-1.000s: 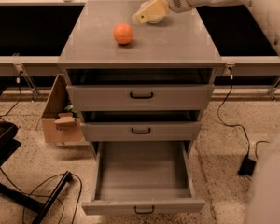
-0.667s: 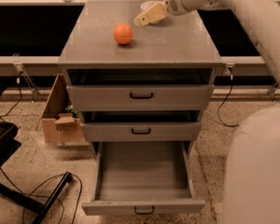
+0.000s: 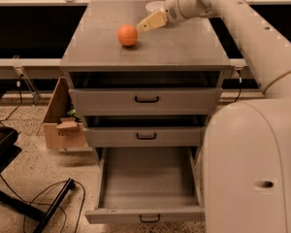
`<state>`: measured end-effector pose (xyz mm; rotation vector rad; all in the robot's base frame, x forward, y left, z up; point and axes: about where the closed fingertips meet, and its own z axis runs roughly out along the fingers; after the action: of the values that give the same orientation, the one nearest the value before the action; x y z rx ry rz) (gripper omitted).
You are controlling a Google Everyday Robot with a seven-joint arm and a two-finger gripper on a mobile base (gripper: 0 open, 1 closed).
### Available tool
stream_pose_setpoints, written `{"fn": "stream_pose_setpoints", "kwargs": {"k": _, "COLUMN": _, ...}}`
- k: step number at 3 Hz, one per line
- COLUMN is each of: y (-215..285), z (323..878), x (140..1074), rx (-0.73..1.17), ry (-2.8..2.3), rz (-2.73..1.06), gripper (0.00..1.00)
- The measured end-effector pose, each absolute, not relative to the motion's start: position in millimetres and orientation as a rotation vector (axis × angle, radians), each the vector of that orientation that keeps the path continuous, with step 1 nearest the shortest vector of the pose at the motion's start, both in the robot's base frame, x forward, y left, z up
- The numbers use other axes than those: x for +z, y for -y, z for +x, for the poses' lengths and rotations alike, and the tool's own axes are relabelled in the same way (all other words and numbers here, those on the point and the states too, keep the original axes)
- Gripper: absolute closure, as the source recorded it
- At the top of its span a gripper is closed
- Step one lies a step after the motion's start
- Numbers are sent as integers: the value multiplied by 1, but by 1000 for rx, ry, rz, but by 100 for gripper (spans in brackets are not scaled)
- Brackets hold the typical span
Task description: Place orange into bottom drawer
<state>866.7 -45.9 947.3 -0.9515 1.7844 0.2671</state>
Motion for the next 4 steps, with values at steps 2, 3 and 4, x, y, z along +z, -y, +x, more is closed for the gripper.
{"fn": "stream_pose_setpoints", "kwargs": {"k": 2, "y": 45, "z": 890, "x": 920, "rx": 249, "ry": -1812, "rz": -901, "gripper": 0}}
{"fn": "stream_pose_setpoints", "kwargs": {"k": 3, "y": 35, "z": 902, "x": 896, "rx": 260, "ry": -1841, "rz": -904, "gripper": 0}}
{"fn": "stream_pose_setpoints", "kwargs": {"k": 4, "y": 8, "z": 907, "x": 881, "rx": 338, "ry": -1846, "rz": -916, "gripper": 0}}
